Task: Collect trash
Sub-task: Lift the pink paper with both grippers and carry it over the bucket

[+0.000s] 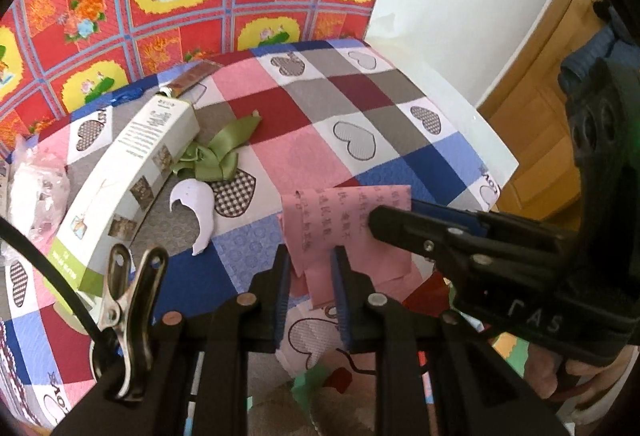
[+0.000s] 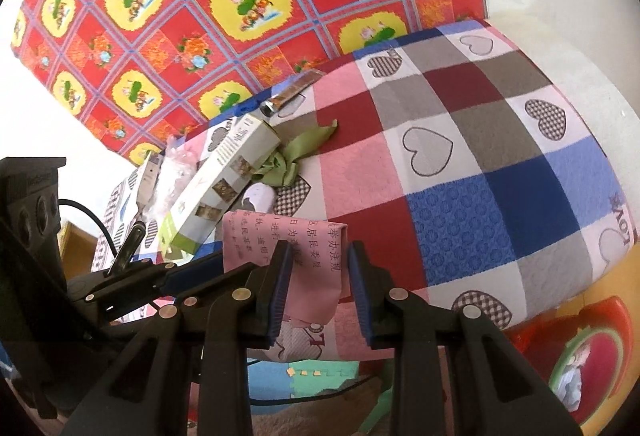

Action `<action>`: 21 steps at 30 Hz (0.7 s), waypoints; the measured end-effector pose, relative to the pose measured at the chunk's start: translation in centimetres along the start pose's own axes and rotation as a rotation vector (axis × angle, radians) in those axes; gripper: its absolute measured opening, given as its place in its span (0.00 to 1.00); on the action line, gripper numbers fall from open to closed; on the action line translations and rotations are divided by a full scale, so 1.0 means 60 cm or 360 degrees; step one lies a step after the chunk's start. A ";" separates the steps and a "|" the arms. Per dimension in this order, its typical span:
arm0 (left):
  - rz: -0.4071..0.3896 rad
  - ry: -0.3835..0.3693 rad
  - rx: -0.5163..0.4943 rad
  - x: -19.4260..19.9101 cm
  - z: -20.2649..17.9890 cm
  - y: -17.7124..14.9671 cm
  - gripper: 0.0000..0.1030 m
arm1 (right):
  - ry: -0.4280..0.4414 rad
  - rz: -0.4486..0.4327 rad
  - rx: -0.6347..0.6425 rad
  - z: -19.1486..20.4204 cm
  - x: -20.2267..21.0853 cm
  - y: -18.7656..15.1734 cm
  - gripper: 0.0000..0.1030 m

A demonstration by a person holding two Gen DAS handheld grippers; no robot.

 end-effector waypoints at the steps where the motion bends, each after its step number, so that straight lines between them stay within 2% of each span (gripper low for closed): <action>1: -0.0008 0.0008 0.0004 0.003 -0.003 0.001 0.18 | 0.0006 -0.0002 0.0004 0.000 0.003 0.001 0.30; 12: -0.0026 0.0012 0.0013 0.008 -0.057 -0.006 0.18 | 0.0009 -0.0036 -0.0002 -0.041 0.045 -0.005 0.30; 18: -0.0013 -0.0034 -0.0067 0.002 -0.109 -0.007 0.18 | -0.0036 -0.0105 -0.0088 -0.086 0.087 -0.014 0.30; 21: -0.0006 -0.0104 -0.0122 -0.004 -0.143 -0.008 0.18 | -0.0071 -0.0149 -0.0139 -0.112 0.109 -0.022 0.30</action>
Point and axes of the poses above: each gripper's, at about its wrist camera, not at the fingertips, and x roughly against the way its jaws point, z to its left, y to its top, the point moved 4 cm from there along -x, roughly the way its jaws point, and after that the axes turned 10 degrees about -z, right-handed, at the moved point
